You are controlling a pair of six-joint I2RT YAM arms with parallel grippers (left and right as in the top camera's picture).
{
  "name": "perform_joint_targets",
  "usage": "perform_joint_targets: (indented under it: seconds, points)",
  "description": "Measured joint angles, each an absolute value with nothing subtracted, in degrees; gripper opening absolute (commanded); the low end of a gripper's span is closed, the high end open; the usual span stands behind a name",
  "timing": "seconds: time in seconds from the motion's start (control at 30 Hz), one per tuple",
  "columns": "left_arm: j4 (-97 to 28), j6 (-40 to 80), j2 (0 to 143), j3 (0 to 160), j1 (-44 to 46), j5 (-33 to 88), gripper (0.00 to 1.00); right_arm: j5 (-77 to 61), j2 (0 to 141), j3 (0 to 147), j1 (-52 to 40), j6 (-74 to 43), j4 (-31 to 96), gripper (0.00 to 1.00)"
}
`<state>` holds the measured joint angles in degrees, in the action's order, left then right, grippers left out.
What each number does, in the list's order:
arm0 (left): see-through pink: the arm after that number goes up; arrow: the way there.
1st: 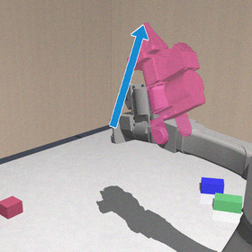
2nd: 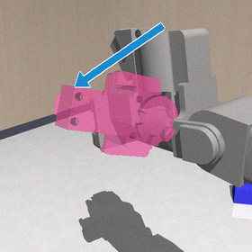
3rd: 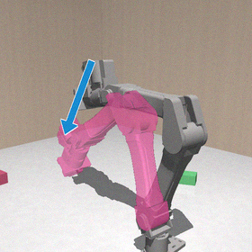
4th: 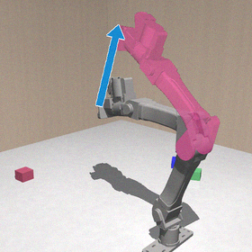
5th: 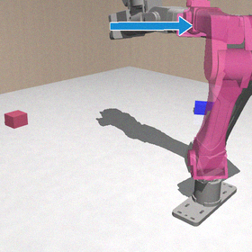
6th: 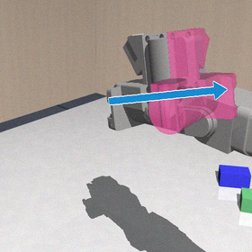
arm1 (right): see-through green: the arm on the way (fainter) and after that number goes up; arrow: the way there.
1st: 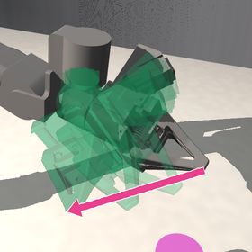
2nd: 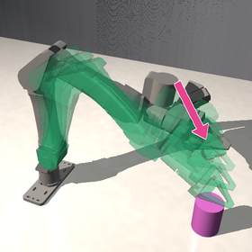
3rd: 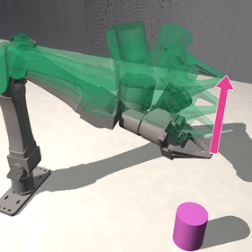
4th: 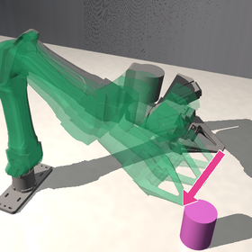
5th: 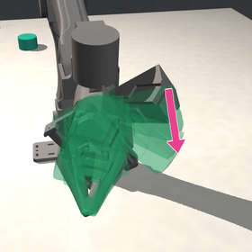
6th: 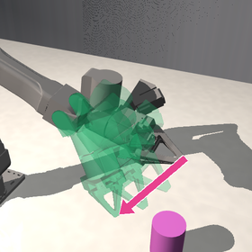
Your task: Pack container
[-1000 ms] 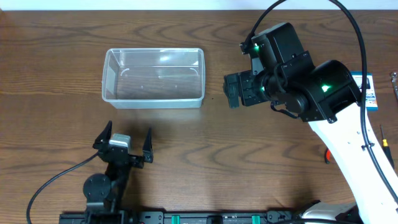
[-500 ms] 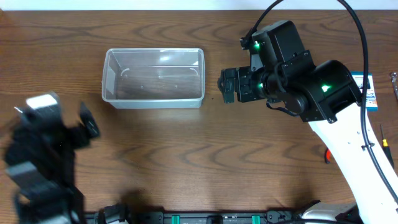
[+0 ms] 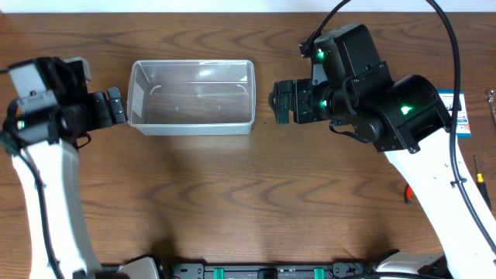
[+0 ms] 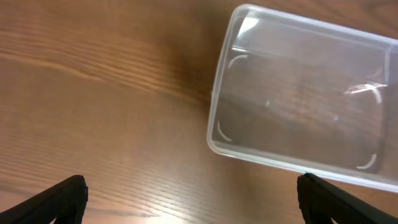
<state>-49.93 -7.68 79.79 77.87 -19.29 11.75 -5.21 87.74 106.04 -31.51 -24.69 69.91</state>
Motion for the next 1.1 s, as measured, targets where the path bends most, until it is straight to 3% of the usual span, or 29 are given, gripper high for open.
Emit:
perform_joint_targets:
  seconds: [0.33,0.83,1.1]
  points:
    - [-56.84,-11.77,88.77,101.93,-19.84,12.62,0.98,-5.28,87.74,106.04,-31.51,-25.32,64.49,0.99]
    - [-54.00,-12.78,97.17,102.08,-19.84,15.09,0.98,-6.15,89.12,106.04,-32.51,-21.54,56.69,0.99]
    - [-60.73,-12.93,101.62,102.15,-19.77,15.94,0.98,-6.50,102.10,106.24,-32.53,-20.75,56.40,0.99]
